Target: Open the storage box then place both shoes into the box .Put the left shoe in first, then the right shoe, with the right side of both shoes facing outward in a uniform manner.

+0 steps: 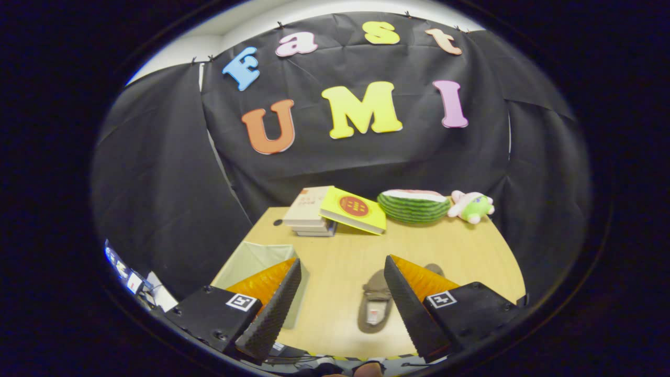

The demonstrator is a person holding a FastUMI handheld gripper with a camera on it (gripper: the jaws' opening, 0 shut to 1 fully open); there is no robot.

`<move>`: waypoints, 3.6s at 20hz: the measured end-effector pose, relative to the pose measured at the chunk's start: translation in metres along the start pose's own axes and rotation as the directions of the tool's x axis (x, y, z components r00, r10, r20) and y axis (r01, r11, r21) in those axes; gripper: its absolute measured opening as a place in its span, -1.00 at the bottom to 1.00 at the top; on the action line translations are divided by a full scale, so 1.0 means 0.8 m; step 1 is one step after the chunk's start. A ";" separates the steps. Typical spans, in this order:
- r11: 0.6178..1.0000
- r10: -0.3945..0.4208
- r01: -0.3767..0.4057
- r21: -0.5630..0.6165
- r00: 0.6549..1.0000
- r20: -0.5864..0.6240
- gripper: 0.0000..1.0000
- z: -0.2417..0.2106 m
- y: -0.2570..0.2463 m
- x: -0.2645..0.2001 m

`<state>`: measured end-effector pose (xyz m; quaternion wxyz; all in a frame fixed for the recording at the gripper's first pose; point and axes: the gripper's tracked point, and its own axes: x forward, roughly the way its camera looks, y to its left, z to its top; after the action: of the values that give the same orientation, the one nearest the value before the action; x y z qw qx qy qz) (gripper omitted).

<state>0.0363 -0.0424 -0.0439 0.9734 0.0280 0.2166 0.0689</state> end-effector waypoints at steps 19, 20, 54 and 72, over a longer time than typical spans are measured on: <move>0.971 0.176 -0.023 0.240 0.744 -0.644 0.98 -0.256 -0.103 0.173; 0.965 0.190 -0.015 0.261 0.727 -0.660 0.90 -0.262 -0.103 0.178; 0.872 0.405 -0.142 0.469 0.747 -0.527 -0.87 -0.056 0.215 0.058; 0.941 0.250 0.043 0.337 0.583 -0.773 -0.88 -0.224 0.370 0.203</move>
<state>0.0690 0.2787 -0.2490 0.7449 0.1636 0.6397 0.0954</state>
